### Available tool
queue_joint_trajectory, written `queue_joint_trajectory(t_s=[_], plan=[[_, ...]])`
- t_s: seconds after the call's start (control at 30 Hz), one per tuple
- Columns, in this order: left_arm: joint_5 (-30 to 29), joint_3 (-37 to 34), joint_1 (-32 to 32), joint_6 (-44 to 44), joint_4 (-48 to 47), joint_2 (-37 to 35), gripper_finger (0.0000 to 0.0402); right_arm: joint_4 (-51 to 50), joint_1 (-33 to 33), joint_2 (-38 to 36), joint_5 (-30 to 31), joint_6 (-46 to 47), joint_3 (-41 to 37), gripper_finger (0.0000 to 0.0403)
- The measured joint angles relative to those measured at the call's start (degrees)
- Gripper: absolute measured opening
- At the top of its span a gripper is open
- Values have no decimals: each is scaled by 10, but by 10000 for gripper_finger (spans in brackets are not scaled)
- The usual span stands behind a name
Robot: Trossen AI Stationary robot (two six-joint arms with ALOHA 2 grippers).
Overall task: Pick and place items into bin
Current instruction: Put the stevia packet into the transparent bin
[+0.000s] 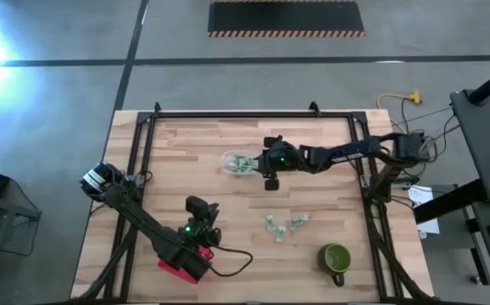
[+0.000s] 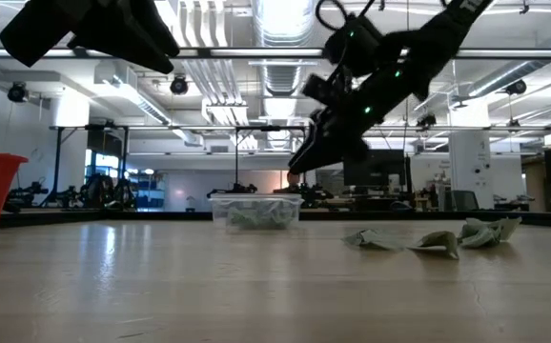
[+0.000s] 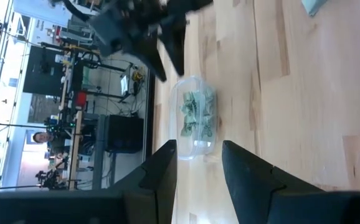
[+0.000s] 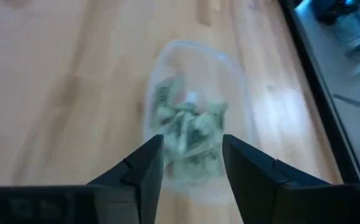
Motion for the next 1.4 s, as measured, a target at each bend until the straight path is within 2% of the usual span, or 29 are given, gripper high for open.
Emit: queue_joint_trajectory(t_s=[0.1, 0.3, 0.53, 0.93, 1.23, 1.4], plan=[[0, 0, 1, 0, 6, 0, 111, -76, 16, -46, -10, 15, -2, 157], [1, 0, 1, 3, 21, 0, 111, -148, 62, -113, -127, 48, -34, 148], [1, 0, 2, 6, 28, 0, 111, -176, 130, -130, -133, 96, -84, 135], [-1, -2, 5, 5, 30, 0, 111, -24, 185, -56, -133, 103, -124, 132], [0, -8, 6, 4, 30, 0, 111, -11, 197, 16, -133, 81, -96, 146], [0, -11, 6, 4, 30, 0, 111, -10, 200, 18, -134, 78, -93, 144]])
